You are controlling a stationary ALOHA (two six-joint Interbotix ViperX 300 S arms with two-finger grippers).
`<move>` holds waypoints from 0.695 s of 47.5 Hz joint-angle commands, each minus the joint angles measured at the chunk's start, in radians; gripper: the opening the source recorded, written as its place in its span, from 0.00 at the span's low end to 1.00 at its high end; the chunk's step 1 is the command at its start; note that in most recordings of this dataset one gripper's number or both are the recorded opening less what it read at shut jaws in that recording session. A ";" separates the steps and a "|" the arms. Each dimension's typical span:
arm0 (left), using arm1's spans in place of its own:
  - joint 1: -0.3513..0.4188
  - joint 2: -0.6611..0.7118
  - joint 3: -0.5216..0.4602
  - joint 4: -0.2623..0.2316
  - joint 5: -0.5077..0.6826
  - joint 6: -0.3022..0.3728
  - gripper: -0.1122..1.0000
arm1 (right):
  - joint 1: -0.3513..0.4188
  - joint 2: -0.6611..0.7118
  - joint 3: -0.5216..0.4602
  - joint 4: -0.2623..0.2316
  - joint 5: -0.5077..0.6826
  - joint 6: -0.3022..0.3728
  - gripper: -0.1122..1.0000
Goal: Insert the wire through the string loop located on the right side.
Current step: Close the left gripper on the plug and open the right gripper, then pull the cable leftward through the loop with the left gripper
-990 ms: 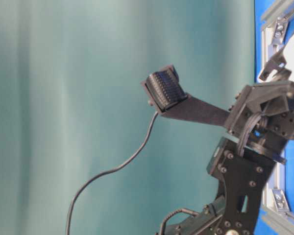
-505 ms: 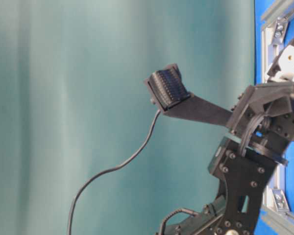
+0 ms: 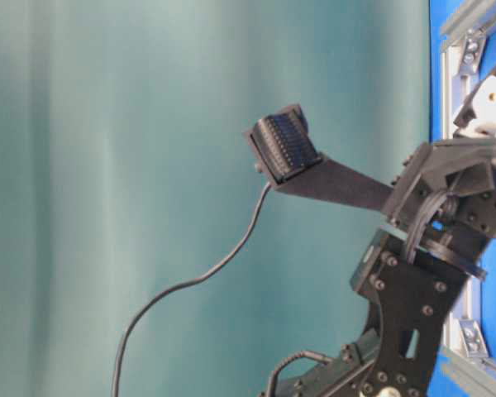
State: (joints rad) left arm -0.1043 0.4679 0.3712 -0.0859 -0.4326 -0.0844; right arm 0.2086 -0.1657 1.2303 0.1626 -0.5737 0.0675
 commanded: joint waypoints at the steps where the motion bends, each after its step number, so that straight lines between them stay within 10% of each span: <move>1: 0.002 -0.021 -0.017 0.002 -0.003 -0.002 0.17 | 0.002 -0.012 -0.020 -0.005 -0.003 0.000 0.07; 10: 0.002 -0.021 -0.018 0.002 -0.003 -0.002 0.17 | 0.002 -0.014 -0.020 0.000 0.021 0.009 0.13; 26: 0.002 -0.021 -0.018 0.002 -0.003 -0.002 0.17 | 0.003 -0.014 -0.018 0.023 0.071 0.011 0.91; 33: 0.002 -0.021 -0.018 0.002 -0.005 -0.002 0.17 | 0.003 -0.014 -0.020 0.025 0.072 0.011 0.95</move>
State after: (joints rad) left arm -0.1043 0.4679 0.3712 -0.0859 -0.4310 -0.0874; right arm 0.2102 -0.1672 1.2241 0.1841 -0.5001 0.0782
